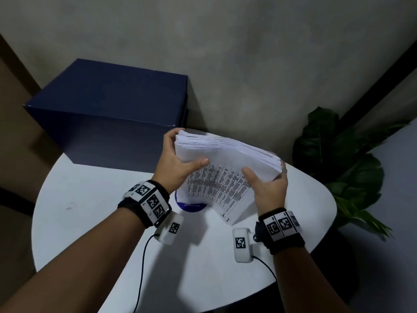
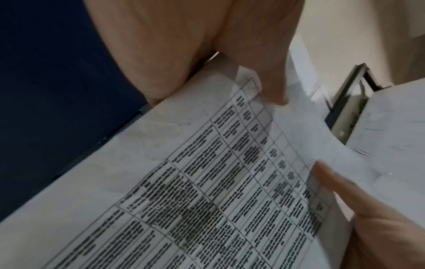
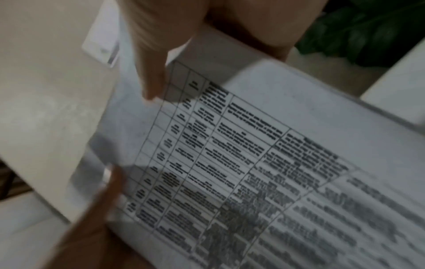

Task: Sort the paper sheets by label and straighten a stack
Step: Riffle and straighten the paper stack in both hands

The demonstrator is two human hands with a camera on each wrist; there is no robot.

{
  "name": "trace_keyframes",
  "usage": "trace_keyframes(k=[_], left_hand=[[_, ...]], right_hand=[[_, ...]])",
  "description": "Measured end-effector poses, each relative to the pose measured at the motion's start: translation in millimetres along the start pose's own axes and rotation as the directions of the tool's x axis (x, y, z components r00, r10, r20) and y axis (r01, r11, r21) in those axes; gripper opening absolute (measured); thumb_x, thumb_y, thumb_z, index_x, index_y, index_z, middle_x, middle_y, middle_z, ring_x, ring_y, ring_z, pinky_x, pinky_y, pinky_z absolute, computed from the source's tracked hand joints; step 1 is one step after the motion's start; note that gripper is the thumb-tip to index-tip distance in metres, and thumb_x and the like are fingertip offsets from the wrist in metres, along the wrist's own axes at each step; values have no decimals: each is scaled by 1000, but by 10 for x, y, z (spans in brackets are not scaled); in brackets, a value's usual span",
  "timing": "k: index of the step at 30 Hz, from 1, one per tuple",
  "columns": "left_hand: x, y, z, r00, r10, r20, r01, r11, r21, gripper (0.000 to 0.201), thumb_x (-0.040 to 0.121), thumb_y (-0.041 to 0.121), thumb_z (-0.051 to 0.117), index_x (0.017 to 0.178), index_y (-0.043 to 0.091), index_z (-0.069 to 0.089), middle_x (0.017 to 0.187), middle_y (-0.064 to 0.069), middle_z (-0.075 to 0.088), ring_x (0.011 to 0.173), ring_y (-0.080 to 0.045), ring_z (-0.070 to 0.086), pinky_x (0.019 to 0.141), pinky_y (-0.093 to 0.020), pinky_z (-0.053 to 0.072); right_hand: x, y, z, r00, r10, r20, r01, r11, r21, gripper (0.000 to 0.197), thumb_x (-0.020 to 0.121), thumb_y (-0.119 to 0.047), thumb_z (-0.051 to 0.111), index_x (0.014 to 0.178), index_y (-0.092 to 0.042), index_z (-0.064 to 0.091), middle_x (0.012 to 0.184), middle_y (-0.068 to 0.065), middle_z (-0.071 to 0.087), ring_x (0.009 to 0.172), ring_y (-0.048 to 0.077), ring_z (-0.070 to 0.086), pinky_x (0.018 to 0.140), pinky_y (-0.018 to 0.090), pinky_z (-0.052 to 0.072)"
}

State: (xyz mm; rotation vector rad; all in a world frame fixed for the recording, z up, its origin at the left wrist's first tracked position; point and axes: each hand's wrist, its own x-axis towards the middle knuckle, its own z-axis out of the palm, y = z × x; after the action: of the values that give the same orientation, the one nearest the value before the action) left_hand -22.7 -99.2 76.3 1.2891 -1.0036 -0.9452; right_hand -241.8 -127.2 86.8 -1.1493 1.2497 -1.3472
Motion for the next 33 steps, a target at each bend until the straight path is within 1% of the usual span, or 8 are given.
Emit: trace_keyframes(k=[5, 8, 13, 18, 22, 26, 29, 33], left_hand=[[11, 79, 0, 1000, 23, -7, -23, 998, 63, 41, 72, 8, 85, 109, 1, 70, 95, 1, 75, 85, -2, 73, 75, -21, 56], [-70, 96, -61, 997, 73, -5, -74, 997, -29, 54, 67, 15, 91, 113, 10, 63, 100, 5, 74, 92, -7, 72, 78, -22, 57], [-251, 20, -85, 999, 43, 1, -42, 991, -124, 104, 62, 80, 69, 143, 20, 41, 138, -3, 57, 123, -11, 60, 101, -31, 50], [-255, 114, -29, 997, 69, 24, -62, 972, -227, 98, 67, 93, 42, 144, 33, 43, 143, 9, 57, 133, -11, 54, 107, -39, 47], [-149, -6, -112, 997, 17, 71, -11, 997, -73, 113, 68, 83, 62, 158, 26, 22, 160, 0, 37, 147, -21, 37, 117, -59, 31], [9, -3, -194, 995, -34, 99, 19, 989, 149, 134, 61, 42, 92, 159, 33, 1, 163, 9, 21, 150, -8, 25, 124, -42, 26], [116, 65, -203, 994, -61, 96, 49, 992, 115, 114, 59, 26, 96, 152, 24, 29, 149, -2, 49, 136, -15, 51, 113, -43, 43], [106, 171, -94, 1000, 24, -16, -23, 996, 83, 43, 66, -2, 88, 96, 21, 70, 89, 13, 78, 87, -3, 73, 85, -35, 59]], right_hand=[[28, 6, -9, 999, 54, 2, -54, 998, -25, 36, 71, -15, 85, 102, -12, 68, 90, -8, 74, 87, 4, 72, 80, 19, 55], [-2, -35, -97, 999, 27, -18, -28, 999, -30, 49, 66, -18, 88, 107, -4, 67, 96, 3, 76, 94, 15, 72, 85, 30, 56], [-110, 34, -88, 996, 58, 72, -51, 995, -91, 39, 61, -9, 90, 91, -19, 68, 85, -10, 77, 85, 10, 73, 80, 31, 58], [-127, 57, -50, 996, 72, 52, -68, 995, -77, 42, 57, -11, 92, 91, -21, 68, 87, -6, 76, 86, 11, 73, 84, 40, 59], [-126, 40, -22, 996, 58, 65, -54, 997, -58, 34, 63, -10, 89, 89, -22, 71, 90, -4, 77, 89, 14, 73, 87, 44, 58], [-91, 47, -48, 994, 97, 47, -96, 995, -33, 21, 69, -11, 86, 82, -24, 75, 88, -3, 77, 90, 18, 73, 92, 49, 55], [-49, 12, -58, 991, 122, 61, -119, 992, -50, 24, 70, -11, 85, 90, -17, 73, 92, 4, 77, 91, 21, 73, 90, 50, 56], [22, -59, -65, 995, 85, 51, -84, 996, -12, 34, 71, -8, 84, 102, -7, 70, 95, 8, 76, 93, 22, 73, 90, 43, 57]])
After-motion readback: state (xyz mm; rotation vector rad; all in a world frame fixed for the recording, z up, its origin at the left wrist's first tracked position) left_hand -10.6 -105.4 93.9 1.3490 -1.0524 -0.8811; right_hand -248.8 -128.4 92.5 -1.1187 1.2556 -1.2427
